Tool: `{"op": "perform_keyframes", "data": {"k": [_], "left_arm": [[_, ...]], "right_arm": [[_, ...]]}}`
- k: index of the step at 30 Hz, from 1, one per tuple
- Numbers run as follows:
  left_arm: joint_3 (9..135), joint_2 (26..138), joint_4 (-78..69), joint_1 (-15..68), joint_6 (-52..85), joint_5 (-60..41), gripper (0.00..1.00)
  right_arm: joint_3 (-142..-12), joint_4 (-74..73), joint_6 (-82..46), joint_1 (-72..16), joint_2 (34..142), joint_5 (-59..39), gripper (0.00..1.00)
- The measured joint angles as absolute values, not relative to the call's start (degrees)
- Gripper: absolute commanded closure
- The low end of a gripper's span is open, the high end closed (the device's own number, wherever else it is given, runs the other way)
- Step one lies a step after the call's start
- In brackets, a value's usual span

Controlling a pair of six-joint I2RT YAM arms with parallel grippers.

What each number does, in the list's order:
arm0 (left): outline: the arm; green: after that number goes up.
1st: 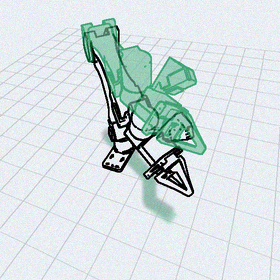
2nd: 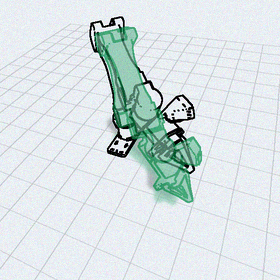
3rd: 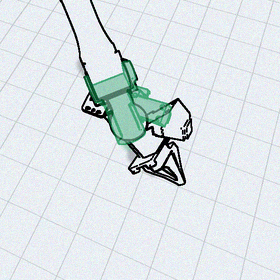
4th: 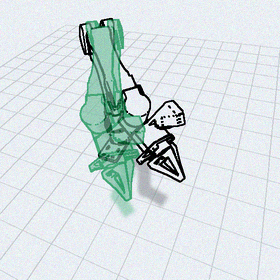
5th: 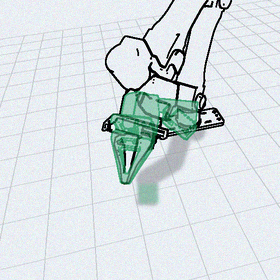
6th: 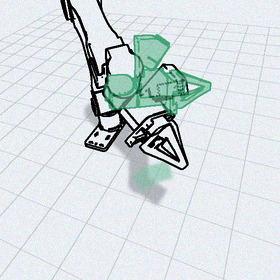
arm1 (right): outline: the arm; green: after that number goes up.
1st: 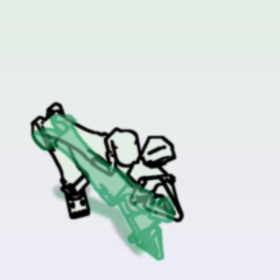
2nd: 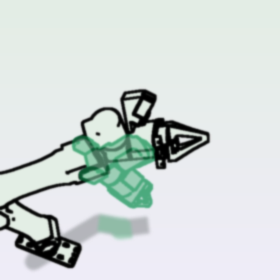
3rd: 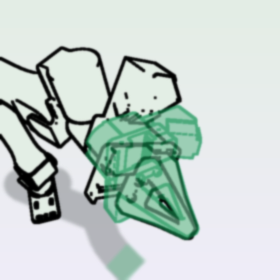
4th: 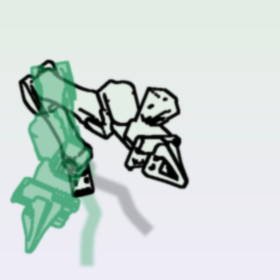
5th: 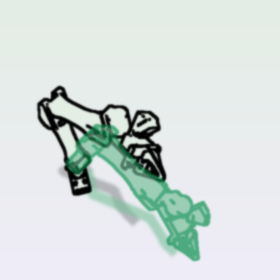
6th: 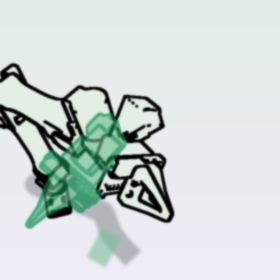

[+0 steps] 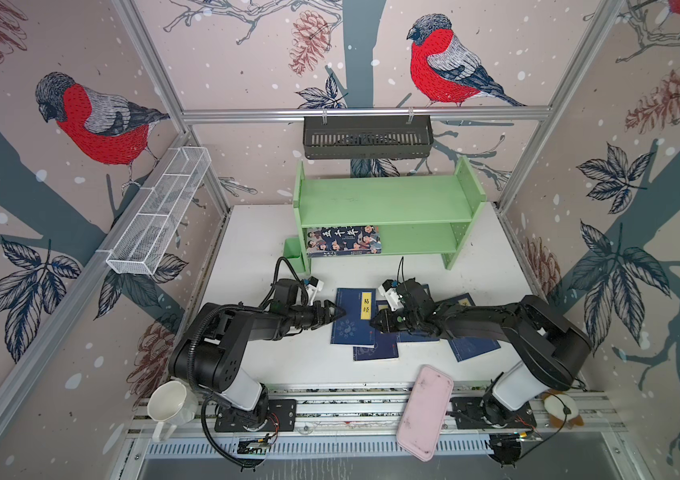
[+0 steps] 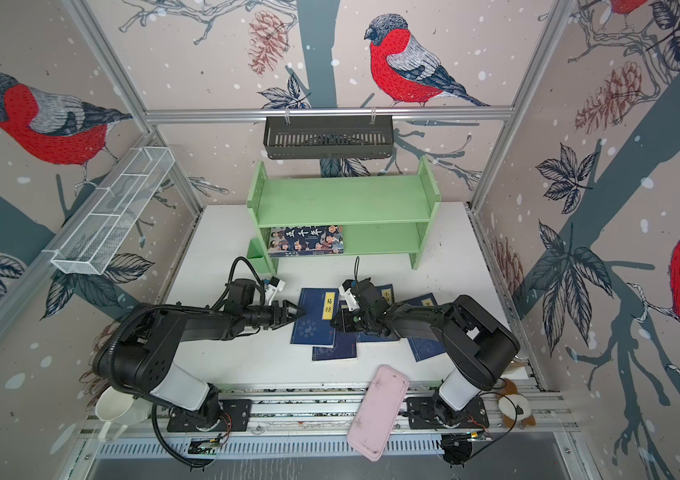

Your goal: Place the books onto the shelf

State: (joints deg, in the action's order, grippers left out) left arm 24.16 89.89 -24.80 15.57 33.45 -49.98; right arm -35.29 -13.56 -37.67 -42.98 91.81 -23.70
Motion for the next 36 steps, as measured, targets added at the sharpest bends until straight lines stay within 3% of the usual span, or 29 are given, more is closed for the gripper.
{"op": "perform_keyframes", "data": {"k": [10,18,23,28,36], "left_arm": [[24.2,90.7,-25.5,15.6,31.5,-49.6,0.32],[24.3,92.3,-26.5,16.0,32.7,-52.6,0.36],[24.4,92.1,-26.2,16.1,32.7,-52.3,0.36],[24.0,91.1,-25.2,16.5,32.6,-52.4,0.29],[22.8,88.3,-24.9,16.4,32.8,-52.0,0.23]], "right_arm": [[-32.2,-19.2,-42.2,-40.1,91.6,-26.4,0.6],[-31.9,-28.8,-45.0,-39.3,96.9,-31.1,0.61],[-31.7,-30.2,-46.3,-39.2,97.4,-30.9,0.74],[-29.9,-29.7,-46.7,-38.1,95.0,-30.6,0.88],[-28.8,-30.9,-46.7,-37.1,94.2,-33.5,0.98]]}}
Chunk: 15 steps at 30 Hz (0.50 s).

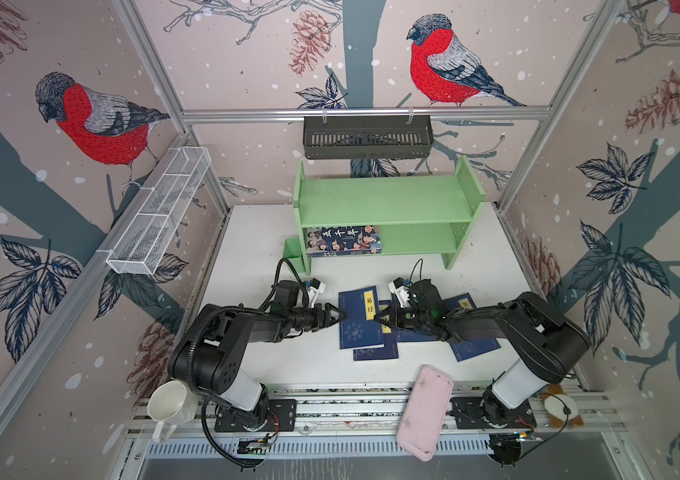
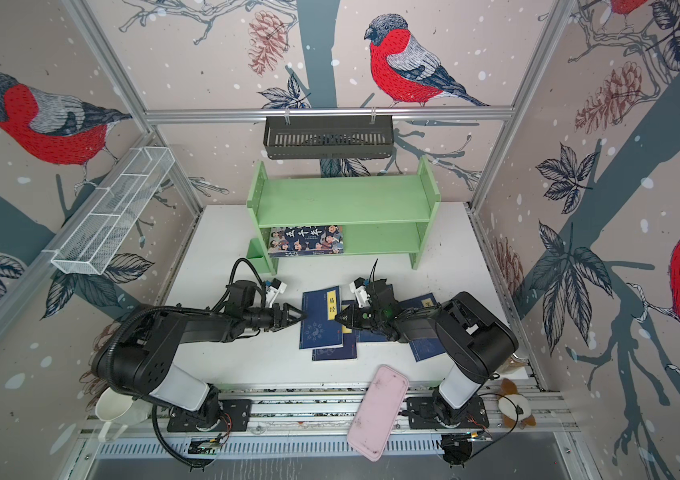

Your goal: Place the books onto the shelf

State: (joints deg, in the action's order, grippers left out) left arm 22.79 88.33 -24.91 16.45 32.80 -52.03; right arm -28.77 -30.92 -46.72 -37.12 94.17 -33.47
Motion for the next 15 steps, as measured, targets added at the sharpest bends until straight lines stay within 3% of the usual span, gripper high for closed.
{"op": "perform_keyframes", "data": {"k": [15], "left_arm": [[25.8,73.1,-18.4,9.4,26.6,-52.1,0.23]], "right_arm": [[-29.1,-27.3,-43.5,-33.5,84.1,-40.8,0.99]]}}
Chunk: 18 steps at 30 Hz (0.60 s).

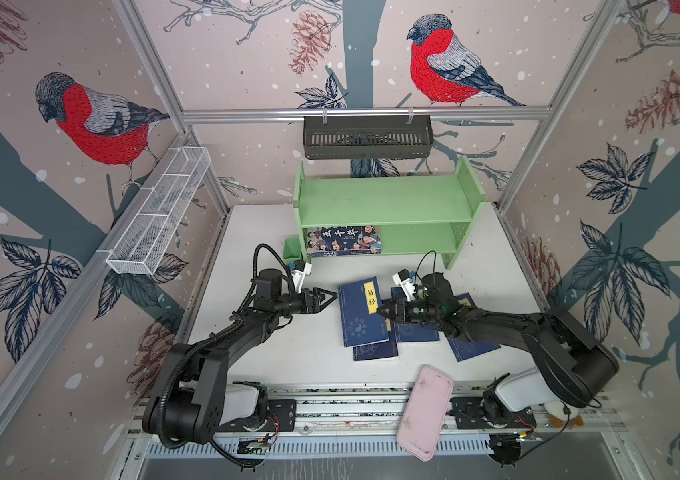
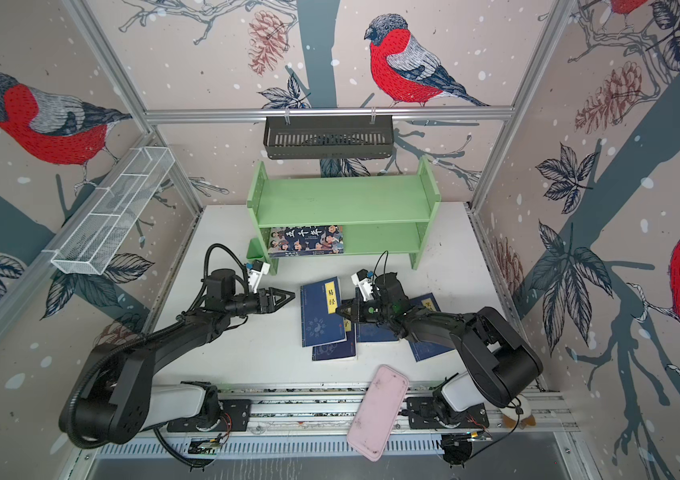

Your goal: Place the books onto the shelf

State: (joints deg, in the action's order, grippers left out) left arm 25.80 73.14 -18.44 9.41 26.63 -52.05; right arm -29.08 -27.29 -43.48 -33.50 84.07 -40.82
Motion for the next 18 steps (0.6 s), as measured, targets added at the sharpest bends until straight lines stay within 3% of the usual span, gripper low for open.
{"op": "perform_keyframes", "data": {"k": [10,15,18], "left_arm": [[21.1,72.7,-23.2,8.6,31.4,-61.5,0.2],[20.9,72.4,-26.4,9.1,35.8,-65.9,0.39],[21.6,72.1,-27.0,9.2,37.7,-67.4,0.57]], "right_arm": [[-31.3,-27.0,-43.1,-34.2,82.1,-48.9,0.99],[-33.0,-27.2,-43.1,-35.9,82.1,-51.6,0.99],[-33.8,-27.1,-43.0,-36.1,82.2,-52.5,0.99]]}}
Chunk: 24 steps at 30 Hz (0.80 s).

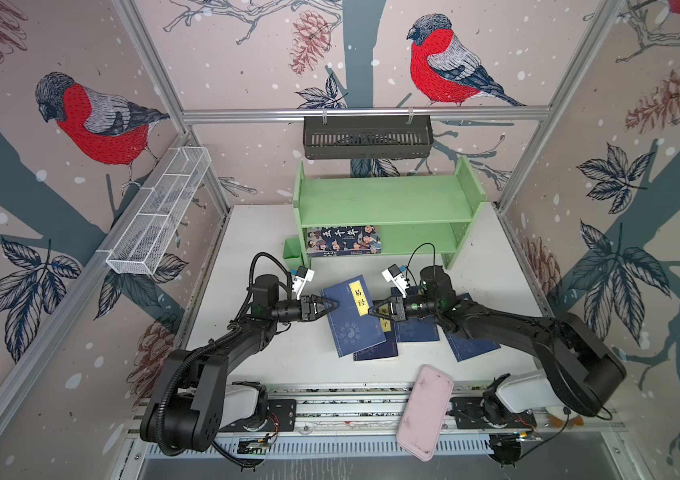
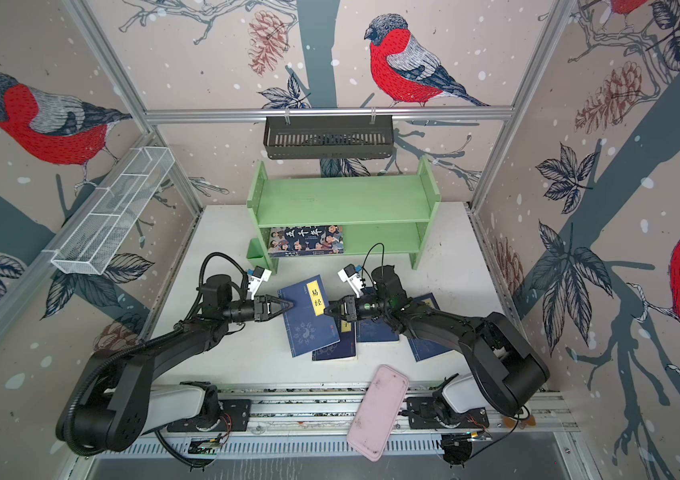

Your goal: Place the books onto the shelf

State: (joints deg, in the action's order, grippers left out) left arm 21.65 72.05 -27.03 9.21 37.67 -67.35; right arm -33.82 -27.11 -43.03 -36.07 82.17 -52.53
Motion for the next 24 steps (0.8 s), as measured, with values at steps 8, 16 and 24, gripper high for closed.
{"op": "perform_keyframes", "data": {"k": [8,16,24], "left_arm": [[22.2,71.1,-27.8,9.3,40.2,-68.6,1.0],[24.6,69.6,-28.0,9.3,40.6,-70.7,1.0],[29.5,67.7,-31.5,9.6,43.3,-74.3,1.0]], "right_arm": [[-36.4,-25.4,-40.6,-36.9,83.5,-53.0,0.77],[-35.8,-22.4,-39.1,-35.5,79.7,-49.9,0.46],[-32.2,-20.4,-39.0,-30.9,64.1,-43.6,0.29]]}}
